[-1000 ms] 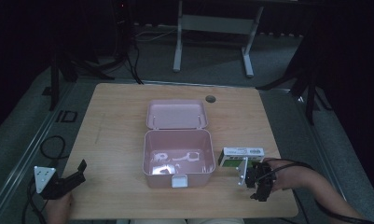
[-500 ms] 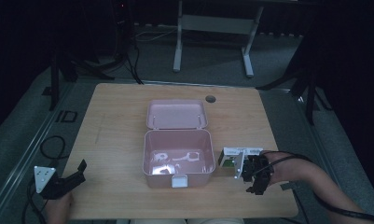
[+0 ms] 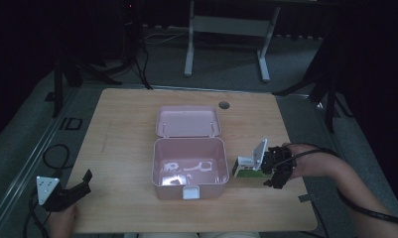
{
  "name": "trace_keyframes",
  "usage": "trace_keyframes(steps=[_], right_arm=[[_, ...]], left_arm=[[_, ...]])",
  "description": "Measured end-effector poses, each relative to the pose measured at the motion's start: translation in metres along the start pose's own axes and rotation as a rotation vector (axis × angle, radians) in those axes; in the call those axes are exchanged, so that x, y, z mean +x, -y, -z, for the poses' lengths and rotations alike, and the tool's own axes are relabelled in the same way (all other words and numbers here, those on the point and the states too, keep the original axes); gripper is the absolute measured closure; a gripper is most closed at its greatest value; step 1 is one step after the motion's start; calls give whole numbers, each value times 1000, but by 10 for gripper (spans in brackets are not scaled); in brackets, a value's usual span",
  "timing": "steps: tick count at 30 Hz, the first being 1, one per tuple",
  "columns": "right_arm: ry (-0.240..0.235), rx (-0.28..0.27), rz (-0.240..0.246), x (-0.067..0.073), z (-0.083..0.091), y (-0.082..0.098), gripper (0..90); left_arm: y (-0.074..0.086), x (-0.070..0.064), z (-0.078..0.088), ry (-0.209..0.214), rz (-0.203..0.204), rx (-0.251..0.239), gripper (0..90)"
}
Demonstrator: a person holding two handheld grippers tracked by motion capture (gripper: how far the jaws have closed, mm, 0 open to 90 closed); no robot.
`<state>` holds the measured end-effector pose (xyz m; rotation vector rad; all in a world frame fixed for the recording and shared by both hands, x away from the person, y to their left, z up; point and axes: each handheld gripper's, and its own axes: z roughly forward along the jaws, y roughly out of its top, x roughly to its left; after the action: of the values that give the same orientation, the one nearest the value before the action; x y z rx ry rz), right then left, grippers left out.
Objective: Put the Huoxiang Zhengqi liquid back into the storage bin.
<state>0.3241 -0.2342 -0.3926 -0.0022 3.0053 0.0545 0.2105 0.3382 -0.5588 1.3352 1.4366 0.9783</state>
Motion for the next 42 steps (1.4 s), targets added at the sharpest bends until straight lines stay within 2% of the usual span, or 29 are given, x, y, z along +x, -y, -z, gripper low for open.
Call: trace_keyframes(steps=[5, 6, 11, 14, 19, 22, 23, 30, 34, 36, 37, 42], right_arm=[[-13, 1, -4, -13, 5, 1, 370], [-20, -1, -14, -19, 7, 2, 382], [-28, 11, -22, -30, 4, 3, 394], [-44, 22, -30, -37, -2, 3, 405], [-32, 49, -39, -51, -20, 1, 420], [-33, 54, -34, -55, -27, 2, 434], [-59, 53, -38, -57, -34, 2, 439], [-89, 75, -42, -63, -53, -1, 482], [-85, 91, -38, -66, -63, -5, 550], [-88, 102, -34, -65, -68, -5, 553], [-89, 109, -36, -65, -69, -6, 586], [-93, 102, -17, -63, -72, -5, 592]], left_arm=[[0, 0, 0, 0, 2, 0, 16], [0, 0, 0, 1, 2, -1, 16], [0, 0, 0, 2, 1, 2, 16], [0, 0, 0, 2, -1, 3, 16], [0, 0, -1, 4, -5, 5, 16], [0, 0, -1, 6, -7, 6, 16], [0, 0, -1, 7, -7, 7, 16], [0, -1, -1, 9, -10, 11, 16], [0, -1, -1, 6, -9, 12, 16], [0, -1, -2, 6, -13, 13, 16], [0, -1, -2, 7, -13, 14, 16], [0, -2, -2, 3, -16, 17, 16]])
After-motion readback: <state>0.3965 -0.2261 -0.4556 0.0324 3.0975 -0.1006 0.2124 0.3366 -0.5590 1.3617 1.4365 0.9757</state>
